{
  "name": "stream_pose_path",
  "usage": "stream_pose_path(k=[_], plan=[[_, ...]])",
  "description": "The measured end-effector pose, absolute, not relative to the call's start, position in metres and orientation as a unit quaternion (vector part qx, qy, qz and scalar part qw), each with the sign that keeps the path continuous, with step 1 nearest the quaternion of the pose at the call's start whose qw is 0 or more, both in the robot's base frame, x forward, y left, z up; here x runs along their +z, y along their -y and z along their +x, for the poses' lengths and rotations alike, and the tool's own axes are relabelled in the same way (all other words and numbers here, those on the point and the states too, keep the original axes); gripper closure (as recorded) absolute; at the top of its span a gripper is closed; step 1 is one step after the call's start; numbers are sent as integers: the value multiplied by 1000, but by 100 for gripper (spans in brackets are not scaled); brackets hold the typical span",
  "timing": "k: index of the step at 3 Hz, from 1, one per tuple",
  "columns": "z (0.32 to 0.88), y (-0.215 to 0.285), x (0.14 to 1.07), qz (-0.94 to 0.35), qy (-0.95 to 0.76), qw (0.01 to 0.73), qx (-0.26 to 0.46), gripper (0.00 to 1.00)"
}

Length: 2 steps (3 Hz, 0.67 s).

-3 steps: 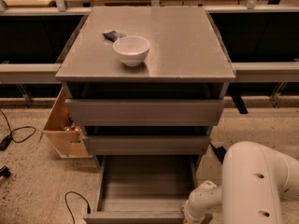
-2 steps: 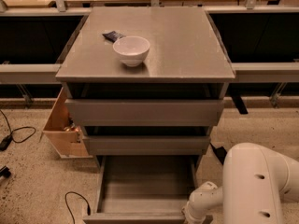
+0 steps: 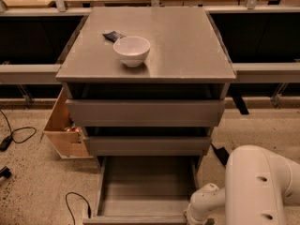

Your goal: Open bottom drawer

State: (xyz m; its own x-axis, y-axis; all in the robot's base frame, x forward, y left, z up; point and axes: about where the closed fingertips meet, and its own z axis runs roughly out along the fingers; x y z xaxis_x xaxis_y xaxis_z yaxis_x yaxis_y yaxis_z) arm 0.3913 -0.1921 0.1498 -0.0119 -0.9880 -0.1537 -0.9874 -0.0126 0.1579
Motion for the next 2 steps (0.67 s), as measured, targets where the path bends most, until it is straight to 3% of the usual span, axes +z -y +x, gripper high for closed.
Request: stream_pose_path(k=[2], plan=[[387, 189, 148, 701, 702, 7, -122, 100]])
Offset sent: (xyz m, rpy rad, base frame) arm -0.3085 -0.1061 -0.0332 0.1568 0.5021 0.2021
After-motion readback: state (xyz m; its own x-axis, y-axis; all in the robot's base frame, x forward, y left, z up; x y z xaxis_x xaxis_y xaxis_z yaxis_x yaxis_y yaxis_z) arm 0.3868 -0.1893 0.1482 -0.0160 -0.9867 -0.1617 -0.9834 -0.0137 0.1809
